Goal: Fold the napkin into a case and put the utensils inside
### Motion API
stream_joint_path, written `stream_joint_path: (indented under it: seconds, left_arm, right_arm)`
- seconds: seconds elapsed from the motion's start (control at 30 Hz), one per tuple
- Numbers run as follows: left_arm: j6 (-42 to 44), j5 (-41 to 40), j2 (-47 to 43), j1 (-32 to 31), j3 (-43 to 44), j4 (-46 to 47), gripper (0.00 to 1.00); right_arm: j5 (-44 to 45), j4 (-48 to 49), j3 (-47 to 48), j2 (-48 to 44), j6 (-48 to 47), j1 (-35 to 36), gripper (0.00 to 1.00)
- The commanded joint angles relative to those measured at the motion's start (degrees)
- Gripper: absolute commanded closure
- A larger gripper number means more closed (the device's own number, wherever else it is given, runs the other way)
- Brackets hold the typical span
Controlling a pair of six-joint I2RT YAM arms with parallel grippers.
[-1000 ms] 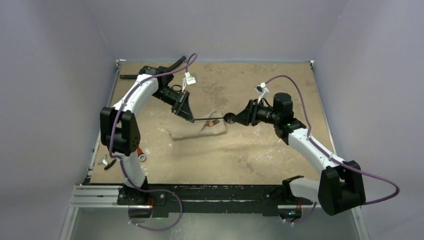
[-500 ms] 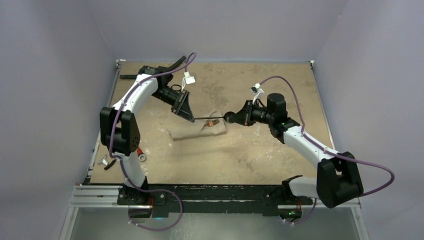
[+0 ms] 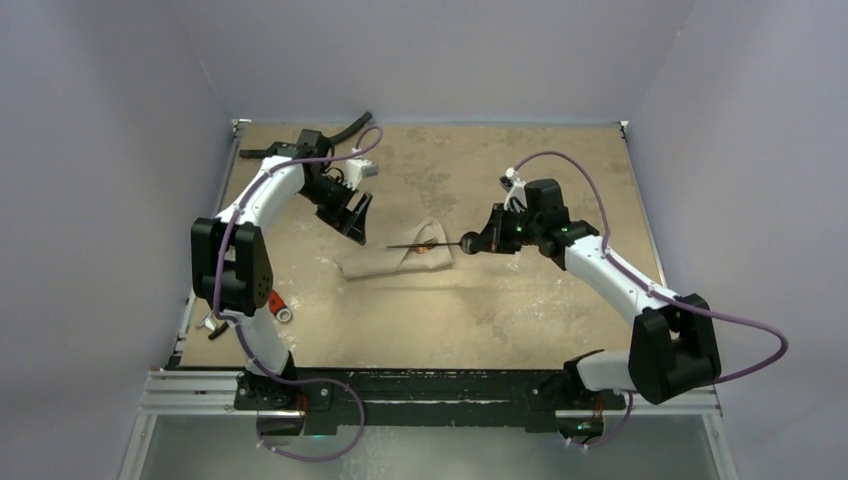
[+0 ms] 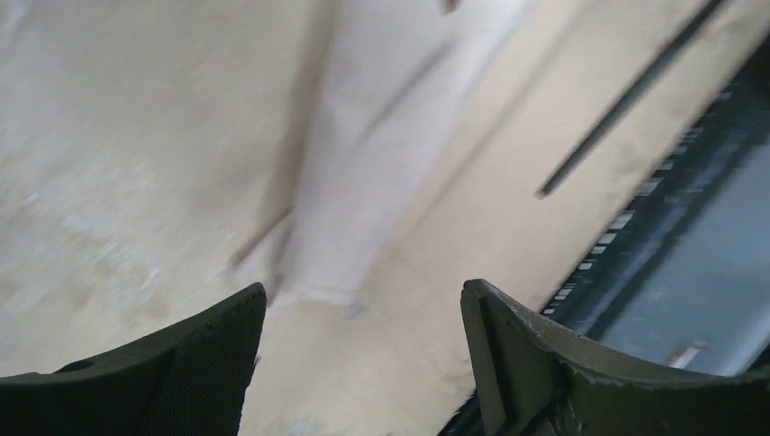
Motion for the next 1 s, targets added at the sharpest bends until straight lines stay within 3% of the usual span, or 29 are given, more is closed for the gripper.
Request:
stream_joint_path:
  seconds: [0.0,0.47,0.7,0.97]
  left_arm:
    - [-1.55,-19.26,-4.17,0.45,-6.40,13.37,0.24]
    - [0.35,-21.95,-4.93,0.21,-16.19,21.80,0.40]
    - [1.12,-21.57,-5.20,0.09,-17.68,22.26,0.55]
    - [1.20,-20.71,-5.46,-0.20,-17.63,21.74,0.59]
  right_arm:
    - [4.91,-8.61,0.25,-2.14,-1.23,-0.46,1.00]
    - [9.52,-11.79,4.49,2.44,-3.53,-2.56,1.00]
    - [11.33,-12.79,7.25,4.66,-4.40,-2.65,1.00]
    - [14.05,-13.29,8.78,6.83,-5.30,-2.87,1.00]
